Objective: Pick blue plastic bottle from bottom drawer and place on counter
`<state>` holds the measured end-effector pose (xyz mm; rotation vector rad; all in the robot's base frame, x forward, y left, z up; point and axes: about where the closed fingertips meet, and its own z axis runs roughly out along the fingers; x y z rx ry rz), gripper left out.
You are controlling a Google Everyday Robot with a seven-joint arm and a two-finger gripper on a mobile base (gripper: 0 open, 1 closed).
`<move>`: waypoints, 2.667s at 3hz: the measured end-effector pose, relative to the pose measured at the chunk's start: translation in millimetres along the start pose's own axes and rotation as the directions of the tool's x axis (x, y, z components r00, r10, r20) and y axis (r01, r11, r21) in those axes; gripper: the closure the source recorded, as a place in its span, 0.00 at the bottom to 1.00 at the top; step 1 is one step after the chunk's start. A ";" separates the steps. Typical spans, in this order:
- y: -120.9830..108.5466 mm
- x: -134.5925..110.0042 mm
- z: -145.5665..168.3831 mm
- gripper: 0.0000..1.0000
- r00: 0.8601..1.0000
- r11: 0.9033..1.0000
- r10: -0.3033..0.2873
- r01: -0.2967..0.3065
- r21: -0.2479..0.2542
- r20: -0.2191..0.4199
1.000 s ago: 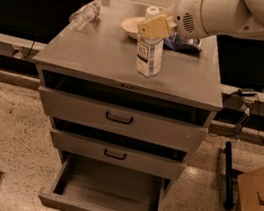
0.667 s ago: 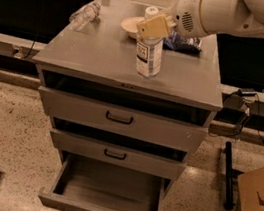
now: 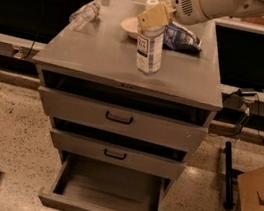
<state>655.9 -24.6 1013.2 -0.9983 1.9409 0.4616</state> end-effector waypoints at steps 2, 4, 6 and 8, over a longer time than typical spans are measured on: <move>-15.5 19.2 18.2 1.00 0.992 0.992 0.126 -0.127 0.015 0.021; -11.9 16.1 20.0 0.59 0.992 0.993 0.120 -0.121 0.010 0.023; -8.0 13.8 22.0 0.11 0.993 0.993 0.116 -0.116 0.004 0.023; -6.6 12.9 22.8 0.00 0.993 0.993 0.114 -0.114 0.002 0.023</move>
Offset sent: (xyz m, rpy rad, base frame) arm 0.0297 -0.0193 -0.0402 0.1148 0.0684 -0.1500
